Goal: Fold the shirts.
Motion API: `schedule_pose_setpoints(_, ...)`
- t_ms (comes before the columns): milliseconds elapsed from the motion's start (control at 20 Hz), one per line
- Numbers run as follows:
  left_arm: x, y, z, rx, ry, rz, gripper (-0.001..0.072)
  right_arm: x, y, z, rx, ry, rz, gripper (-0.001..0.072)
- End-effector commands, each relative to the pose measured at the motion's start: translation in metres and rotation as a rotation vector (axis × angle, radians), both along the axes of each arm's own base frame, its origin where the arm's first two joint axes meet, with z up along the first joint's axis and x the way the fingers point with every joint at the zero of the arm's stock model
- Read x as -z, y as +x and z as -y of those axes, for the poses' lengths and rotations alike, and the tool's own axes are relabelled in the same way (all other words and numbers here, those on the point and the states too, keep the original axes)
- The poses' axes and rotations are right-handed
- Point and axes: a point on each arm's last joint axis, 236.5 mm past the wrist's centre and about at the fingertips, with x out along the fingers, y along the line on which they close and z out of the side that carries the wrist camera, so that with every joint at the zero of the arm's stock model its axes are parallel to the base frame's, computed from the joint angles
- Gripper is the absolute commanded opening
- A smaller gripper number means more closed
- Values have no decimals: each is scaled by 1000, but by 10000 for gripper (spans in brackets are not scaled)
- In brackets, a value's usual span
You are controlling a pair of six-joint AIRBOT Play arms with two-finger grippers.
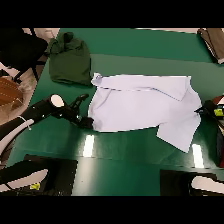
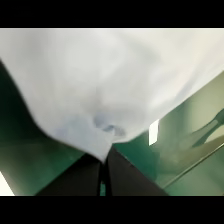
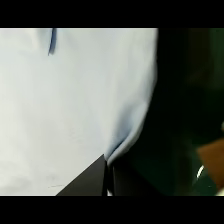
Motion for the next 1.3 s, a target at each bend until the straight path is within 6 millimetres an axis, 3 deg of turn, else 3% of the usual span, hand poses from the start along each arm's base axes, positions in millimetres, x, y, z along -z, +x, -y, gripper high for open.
schedule_pose_setpoints(0, -28, 32, 11, -38, -37, 84, 26, -12, 3, 2, 3, -24, 34, 22)
schedule_pose_setpoints(250, -44, 33, 11, -31, -46, 118, 23, -17, 1, -3, -4, -5, 35, 22)
schedule_pose_setpoints(400, -103, 56, 2, -85, -37, 297, 22, -45, 5, -7, -45, -7, 87, 22)
schedule_pose_setpoints(500, -160, 74, -15, -103, 26, 461, 22, -100, 20, -13, -42, -33, 235, 21)
schedule_pose_setpoints(650, -271, 95, -31, -127, 53, 734, 22, -221, 29, -38, -52, -86, 536, 22)
schedule_pose_setpoints(800, -386, 103, -52, -214, 66, 997, 22, -358, 16, -64, -38, -214, 868, 21)
schedule_pose_setpoints(950, -481, 88, -65, -269, 32, 1209, 22, -470, -13, -91, -39, -277, 1141, 20)
schedule_pose_setpoints(1100, -547, 63, -85, -346, 21, 1359, 21, -532, -40, -111, -69, -289, 1258, 21)
schedule_pose_setpoints(1250, -602, 37, -118, -479, 37, 1484, 21, -575, -72, -123, -73, -324, 1339, 21)
